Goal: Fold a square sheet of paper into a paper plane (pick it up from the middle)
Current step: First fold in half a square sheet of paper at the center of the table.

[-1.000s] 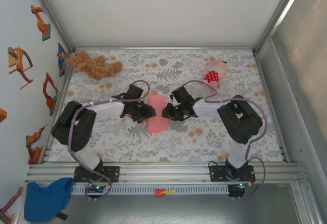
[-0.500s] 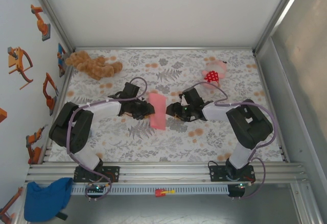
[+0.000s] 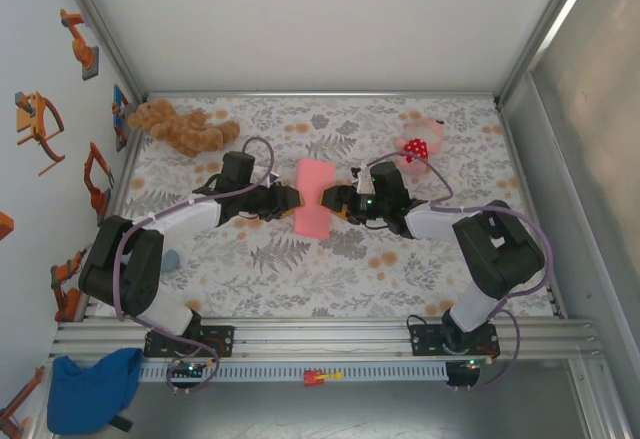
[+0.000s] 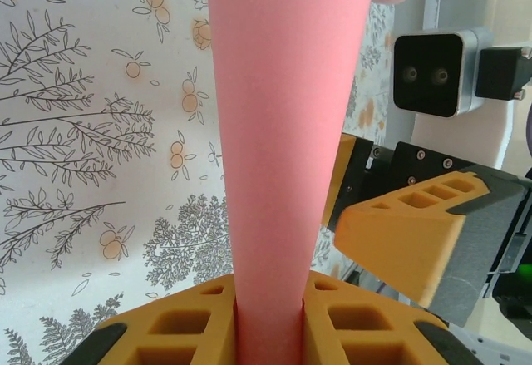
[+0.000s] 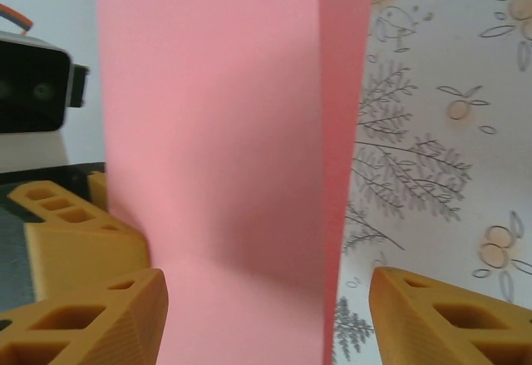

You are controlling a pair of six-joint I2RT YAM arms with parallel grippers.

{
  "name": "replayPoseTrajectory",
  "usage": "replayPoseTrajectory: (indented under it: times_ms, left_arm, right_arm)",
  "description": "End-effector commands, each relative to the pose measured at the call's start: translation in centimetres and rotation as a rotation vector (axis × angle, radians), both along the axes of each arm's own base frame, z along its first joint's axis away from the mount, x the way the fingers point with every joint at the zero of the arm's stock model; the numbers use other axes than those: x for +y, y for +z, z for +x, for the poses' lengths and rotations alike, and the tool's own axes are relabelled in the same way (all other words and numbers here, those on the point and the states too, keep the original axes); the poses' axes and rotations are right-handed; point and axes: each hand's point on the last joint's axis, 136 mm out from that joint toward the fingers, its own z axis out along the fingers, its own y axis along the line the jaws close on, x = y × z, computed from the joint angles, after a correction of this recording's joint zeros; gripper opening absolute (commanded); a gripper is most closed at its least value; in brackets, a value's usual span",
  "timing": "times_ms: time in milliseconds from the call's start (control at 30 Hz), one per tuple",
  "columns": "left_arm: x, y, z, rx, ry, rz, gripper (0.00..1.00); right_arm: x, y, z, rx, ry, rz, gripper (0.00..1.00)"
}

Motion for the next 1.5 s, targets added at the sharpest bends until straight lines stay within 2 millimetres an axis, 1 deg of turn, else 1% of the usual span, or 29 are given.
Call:
replayPoseTrajectory:
  times_ms: [0,100,200,300,500,700,800,900,1000,1100,1167,1300,1333,1467]
  left_arm:
    - [0.0,0.7,-0.5,-0.007,-0.031,-0.038,0.23]
    - [0.2,0.0,-0.6,0.01,-0.03,-0.019,0.23]
    - [0.4,-0.6,-0.6,0.024,-0.027,-0.007,0.23]
    - [0.5,-1.1,-0.4,0.035,-0.021,0.001,0.23]
    - [0.5,-1.6,-0.4,0.044,-0.014,0.0,0.23]
    - [0.6,-2.3,-0.5,0.062,-0.007,0.001,0.25]
    - [0.7,-2.7,-0.7,0.074,-0.008,0.006,0.27]
    - [0.7,-3.0,-0.7,0.08,-0.007,0.011,0.3]
    - [1.0,-3.4,-0.7,0.084,-0.001,0.031,0.39]
    - [1.2,-3.6,-0.8,0.085,0.002,0.044,0.45]
    - [1.5,-3.8,-0.7,0.08,0.009,0.061,0.54]
    - [2.7,-4.1,-0.6,0.061,0.047,0.128,0.67]
    - [3.1,-4.2,-0.6,0.059,0.059,0.147,0.69]
    - [4.6,-3.9,-0.3,0.028,0.119,0.188,0.71]
  right_arm:
    - [0.5,2.7,0.0,-0.047,0.028,0.082,0.61]
    - [0.4,3.2,-0.2,-0.055,0.033,0.09,0.51]
    - [0.3,3.2,-0.1,-0.055,0.028,0.086,0.42]
    - [0.0,2.7,-0.1,-0.044,0.019,0.075,0.35]
    - [0.1,2.3,-0.1,-0.033,0.024,0.069,0.17]
    - [0.2,1.2,0.0,-0.004,0.033,0.044,0.0]
    - [0.1,0.6,0.1,0.007,0.03,0.028,0.0]
    - [0.1,0.8,0.0,0.002,0.031,0.026,0.0]
    - [0.0,0.7,0.0,0.002,0.029,0.013,0.0]
    - [-0.1,0.7,0.0,0.002,0.025,0.003,0.0]
    - [-0.1,0.8,0.0,0.005,0.026,0.001,0.0]
    - [0.0,1.6,0.2,0.011,0.022,0.005,0.0]
    - [0.0,1.8,0.2,0.017,0.02,0.002,0.0]
    - [0.0,2.6,0.3,0.022,0.017,-0.01,0.0]
